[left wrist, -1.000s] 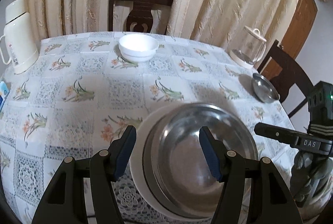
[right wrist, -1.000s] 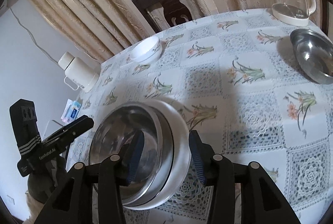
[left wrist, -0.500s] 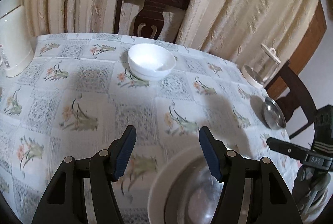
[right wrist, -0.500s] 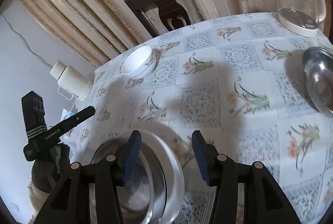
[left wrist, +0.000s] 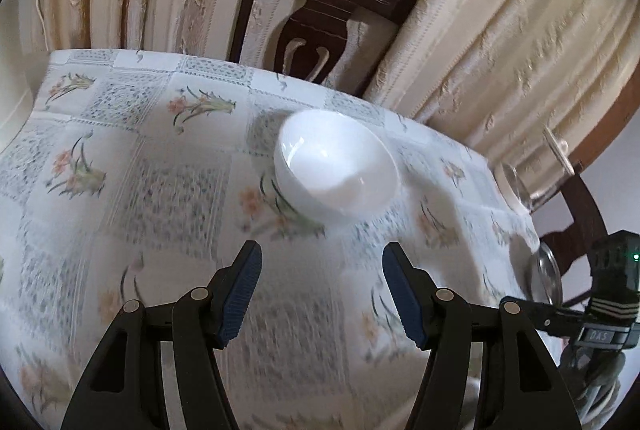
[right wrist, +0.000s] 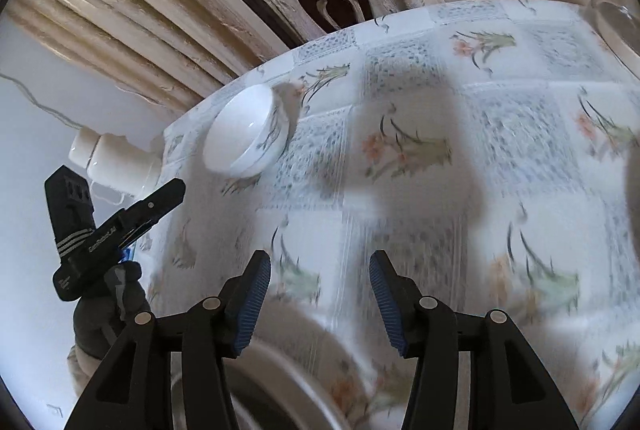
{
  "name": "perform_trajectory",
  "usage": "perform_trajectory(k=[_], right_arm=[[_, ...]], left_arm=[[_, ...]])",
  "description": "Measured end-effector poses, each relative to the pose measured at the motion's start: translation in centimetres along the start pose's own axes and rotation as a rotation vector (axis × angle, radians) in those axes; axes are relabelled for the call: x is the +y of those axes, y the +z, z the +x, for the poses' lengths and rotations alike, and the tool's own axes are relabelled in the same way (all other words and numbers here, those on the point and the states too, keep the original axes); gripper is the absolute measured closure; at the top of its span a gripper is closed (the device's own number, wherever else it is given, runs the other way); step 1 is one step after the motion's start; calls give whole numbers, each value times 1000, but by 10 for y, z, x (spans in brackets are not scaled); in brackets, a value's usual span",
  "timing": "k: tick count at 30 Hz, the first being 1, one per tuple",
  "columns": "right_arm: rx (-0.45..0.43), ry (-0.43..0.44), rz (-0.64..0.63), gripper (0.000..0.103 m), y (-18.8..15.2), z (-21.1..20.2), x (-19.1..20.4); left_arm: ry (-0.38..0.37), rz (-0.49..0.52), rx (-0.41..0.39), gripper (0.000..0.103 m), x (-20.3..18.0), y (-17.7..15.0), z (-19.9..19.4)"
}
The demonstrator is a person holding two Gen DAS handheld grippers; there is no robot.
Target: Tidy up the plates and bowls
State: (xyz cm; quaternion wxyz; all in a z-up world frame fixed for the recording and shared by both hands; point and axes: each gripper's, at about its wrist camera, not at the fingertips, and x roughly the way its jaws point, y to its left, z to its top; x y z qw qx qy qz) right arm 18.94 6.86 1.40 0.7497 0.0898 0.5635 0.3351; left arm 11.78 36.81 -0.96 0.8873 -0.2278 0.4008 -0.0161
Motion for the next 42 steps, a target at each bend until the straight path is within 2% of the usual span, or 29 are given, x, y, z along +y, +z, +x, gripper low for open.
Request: perform_trajectory(k=[13,16,18,24,31,38,42], right_arm=[[-21,97,-12,48,63,49,15],[-25,115,-15,48,69,60,19],[-25,122,-15,48,73,67,21],[-6,146,-24,50,82,86,27],[31,135,-46,64,88,113,38],[8,88,-99,68,83,108,43],[-4,89,-88,68,81,96,37]], left_arm=[[-52,-41,-16,39,18,40,50],[-53,-32,-18,42,17,46,58],[-51,-30,-10,49,18,48,64],[-28,-36,7,66,24,50,76],[-8,-12,5,68,23,50,79],[19,18,3,68,15,49,77],[27,37,12,68,5,46,74]])
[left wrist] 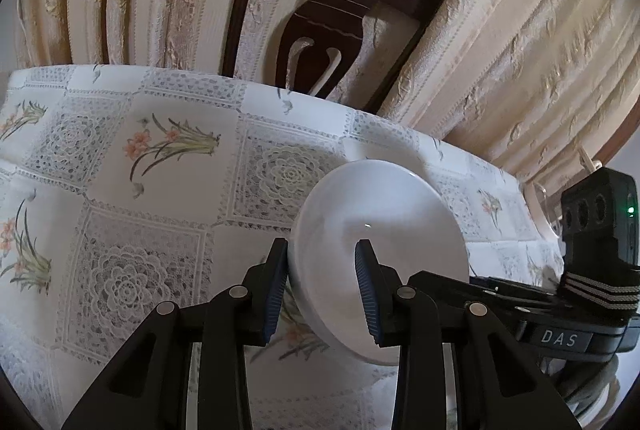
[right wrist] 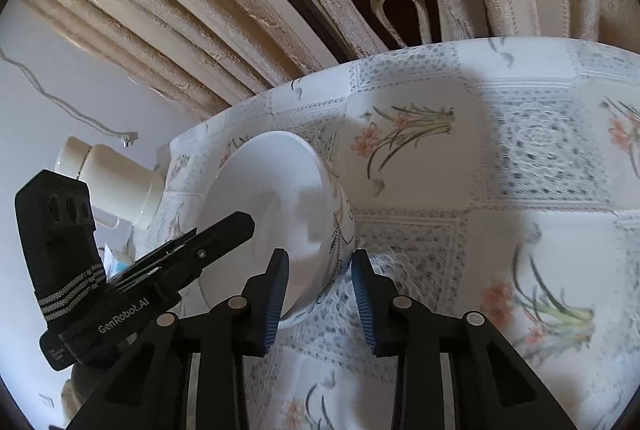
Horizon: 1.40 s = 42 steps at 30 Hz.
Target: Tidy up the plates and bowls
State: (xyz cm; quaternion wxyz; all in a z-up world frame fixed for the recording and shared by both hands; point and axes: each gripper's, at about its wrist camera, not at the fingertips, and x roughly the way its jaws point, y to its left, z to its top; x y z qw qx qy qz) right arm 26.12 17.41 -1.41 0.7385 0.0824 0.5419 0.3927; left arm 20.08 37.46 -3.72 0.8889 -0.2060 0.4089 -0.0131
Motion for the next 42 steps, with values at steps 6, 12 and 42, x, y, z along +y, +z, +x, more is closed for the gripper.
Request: perform_trajectory(k=[6,12,42], right_arm=[[-17,10,25,68,-12,-29,-7],[-59,7,48,68,-30,-71,-15],[-339,-204,367,68,-154,-296,-183]], left_arm=[[-8,45,-4,68,-29,-1,-13],[-11,120,-11,68,-72,-4,-33],[-250,481,165,68,-382,-86,11]])
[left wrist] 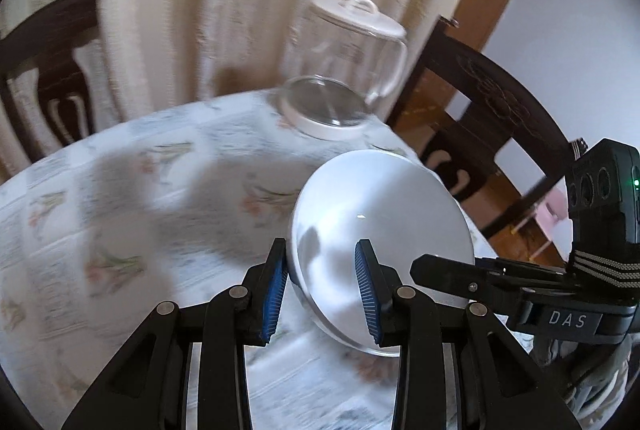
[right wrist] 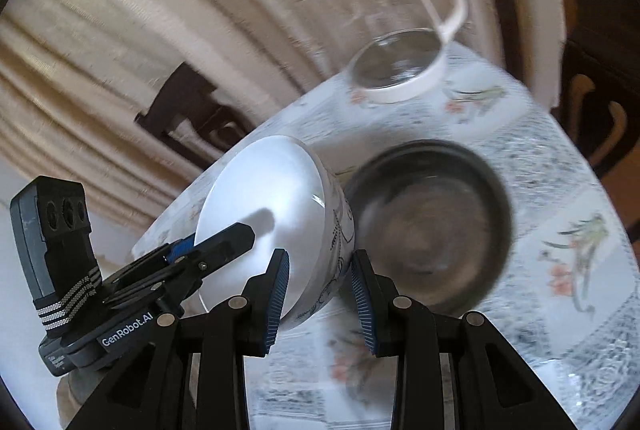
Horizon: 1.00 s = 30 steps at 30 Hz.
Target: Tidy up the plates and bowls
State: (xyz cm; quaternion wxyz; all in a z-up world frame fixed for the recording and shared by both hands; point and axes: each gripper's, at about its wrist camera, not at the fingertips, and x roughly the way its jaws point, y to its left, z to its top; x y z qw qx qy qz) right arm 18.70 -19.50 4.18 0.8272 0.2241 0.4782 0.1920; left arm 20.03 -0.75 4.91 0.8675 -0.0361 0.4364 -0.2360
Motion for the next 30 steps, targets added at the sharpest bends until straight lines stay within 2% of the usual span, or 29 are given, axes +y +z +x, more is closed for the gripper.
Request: perform_trajectory(k=[12,21,24,30], right_arm=[[-7,-69,71,68,6,6,-49],[-3,-104,73,68,6,12,-62],[-6,-104,80,68,6,12,-62],[-24,-114,97,68,5,8,-63]], left_arm=[[-37,25,87,68,-26,4,69],[-46,35,110,68,-30,1,86],[-53,39,115,61,-32,2,87],[-82,30,133,55,-31,2,86]])
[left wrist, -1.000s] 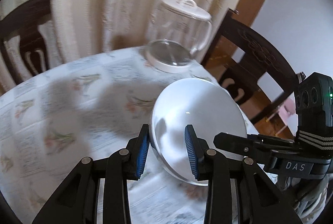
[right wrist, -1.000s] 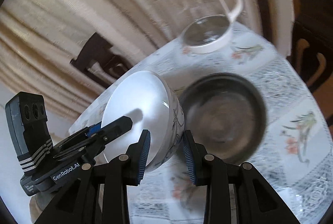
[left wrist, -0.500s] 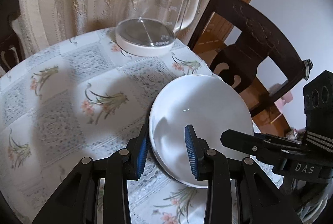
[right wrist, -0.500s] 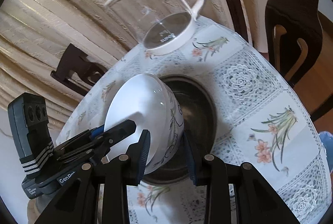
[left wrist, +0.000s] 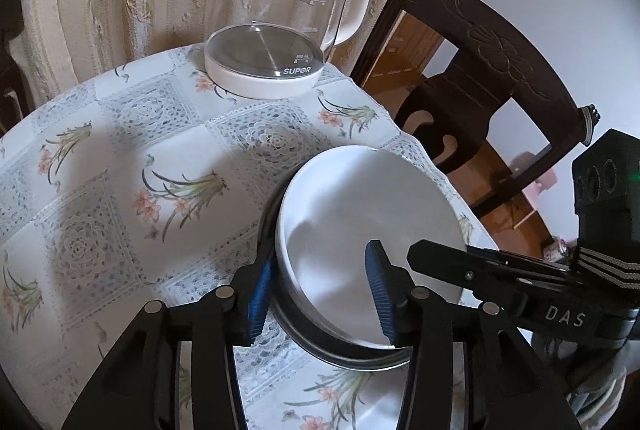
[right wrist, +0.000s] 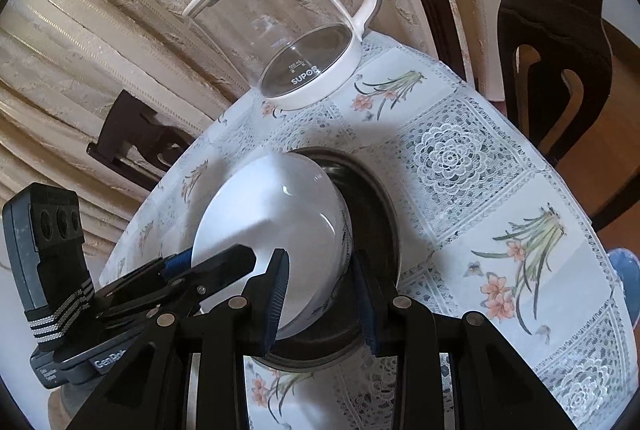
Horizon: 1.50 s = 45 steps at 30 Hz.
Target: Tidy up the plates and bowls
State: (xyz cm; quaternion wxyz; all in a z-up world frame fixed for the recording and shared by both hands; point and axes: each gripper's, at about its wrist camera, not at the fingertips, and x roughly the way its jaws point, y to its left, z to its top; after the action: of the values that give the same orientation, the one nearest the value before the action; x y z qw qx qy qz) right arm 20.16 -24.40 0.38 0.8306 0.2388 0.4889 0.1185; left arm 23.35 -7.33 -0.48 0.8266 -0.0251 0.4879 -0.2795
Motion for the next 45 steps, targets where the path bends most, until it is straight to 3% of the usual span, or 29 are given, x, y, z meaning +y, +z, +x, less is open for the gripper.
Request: perform_trajectory(k=[5,11,15,20,26,41,43,45], right_arm=[[-22,-18,3,67,-1,-6,-2],[-53,-6,17,67,-1,-14,-7],[-72,-4,13,63,-2,-17,-6],[-110,-9,35,50,-1,-25,-13],[-111,-15,66,46,-3,-23,-22],[-42,-18,61,44,-11,10,-25],[-25,-15,59,51,-12,16,-25],[-11,-5,47,56,-14,20,-23]], left_arm=[[-25,-16,18,47,0,0,-2],[-22,-5,-20,36,-3,2,-16],[-13,-8,-27,36,-1,3,-20],[7,-25,-23,36,7,0,-19],[24,-64,-32,36,20,0,-18],[-9,-123,39,36,32,-9,14],[-8,-118,46,39,31,-11,18],[-7,-99,58,54,27,-13,23]])
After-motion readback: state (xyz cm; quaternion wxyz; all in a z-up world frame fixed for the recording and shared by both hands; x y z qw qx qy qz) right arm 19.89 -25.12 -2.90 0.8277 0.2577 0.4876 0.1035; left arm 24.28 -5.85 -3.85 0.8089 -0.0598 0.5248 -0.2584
